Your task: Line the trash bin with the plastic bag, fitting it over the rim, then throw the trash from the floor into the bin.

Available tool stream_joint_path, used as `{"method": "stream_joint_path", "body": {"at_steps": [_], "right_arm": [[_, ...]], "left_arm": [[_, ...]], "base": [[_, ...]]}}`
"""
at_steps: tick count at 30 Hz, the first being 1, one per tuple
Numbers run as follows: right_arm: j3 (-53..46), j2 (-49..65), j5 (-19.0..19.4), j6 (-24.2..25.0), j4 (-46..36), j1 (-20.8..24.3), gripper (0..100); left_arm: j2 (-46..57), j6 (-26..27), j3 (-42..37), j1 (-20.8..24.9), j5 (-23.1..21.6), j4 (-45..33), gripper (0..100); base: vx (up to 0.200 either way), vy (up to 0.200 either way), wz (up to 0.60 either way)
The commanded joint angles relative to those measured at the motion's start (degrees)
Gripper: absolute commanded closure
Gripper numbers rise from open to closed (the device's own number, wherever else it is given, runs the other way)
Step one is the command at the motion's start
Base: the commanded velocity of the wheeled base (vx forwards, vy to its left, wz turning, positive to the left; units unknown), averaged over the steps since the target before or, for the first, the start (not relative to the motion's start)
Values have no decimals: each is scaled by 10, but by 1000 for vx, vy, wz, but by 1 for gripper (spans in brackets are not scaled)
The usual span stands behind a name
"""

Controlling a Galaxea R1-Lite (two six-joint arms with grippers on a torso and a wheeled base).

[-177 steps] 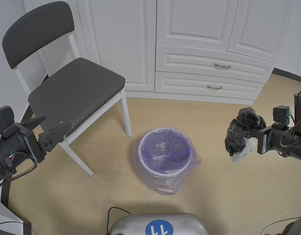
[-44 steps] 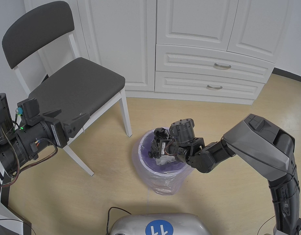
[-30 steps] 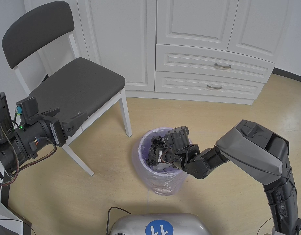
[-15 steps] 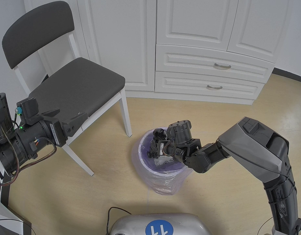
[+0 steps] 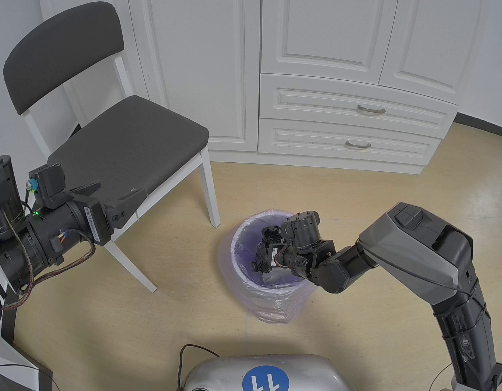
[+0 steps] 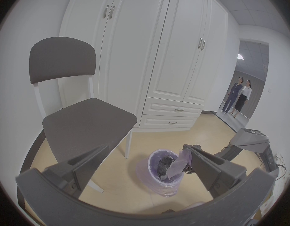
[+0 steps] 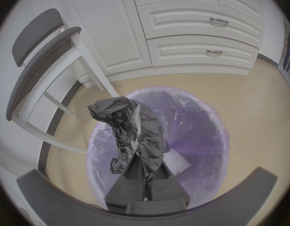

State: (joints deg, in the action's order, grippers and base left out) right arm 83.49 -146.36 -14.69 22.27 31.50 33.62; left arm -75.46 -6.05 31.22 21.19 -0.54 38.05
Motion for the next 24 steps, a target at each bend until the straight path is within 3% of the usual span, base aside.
{"method": "stream_joint_path", "body": {"at_steps": [1,10,24], "right_arm": [[24,-22,-1,1,4,-8,100],[68,-28,-2,8,6,-21,100],[3,20,-18,2,5,-5,100]], "left_arm": [[-1,0,1,0,0,1,0],[0,0,1,0,0,1,0],[1,0,0,0,0,1,0]], "base": [[0,0,0],[0,0,0],[0,0,0]]}}
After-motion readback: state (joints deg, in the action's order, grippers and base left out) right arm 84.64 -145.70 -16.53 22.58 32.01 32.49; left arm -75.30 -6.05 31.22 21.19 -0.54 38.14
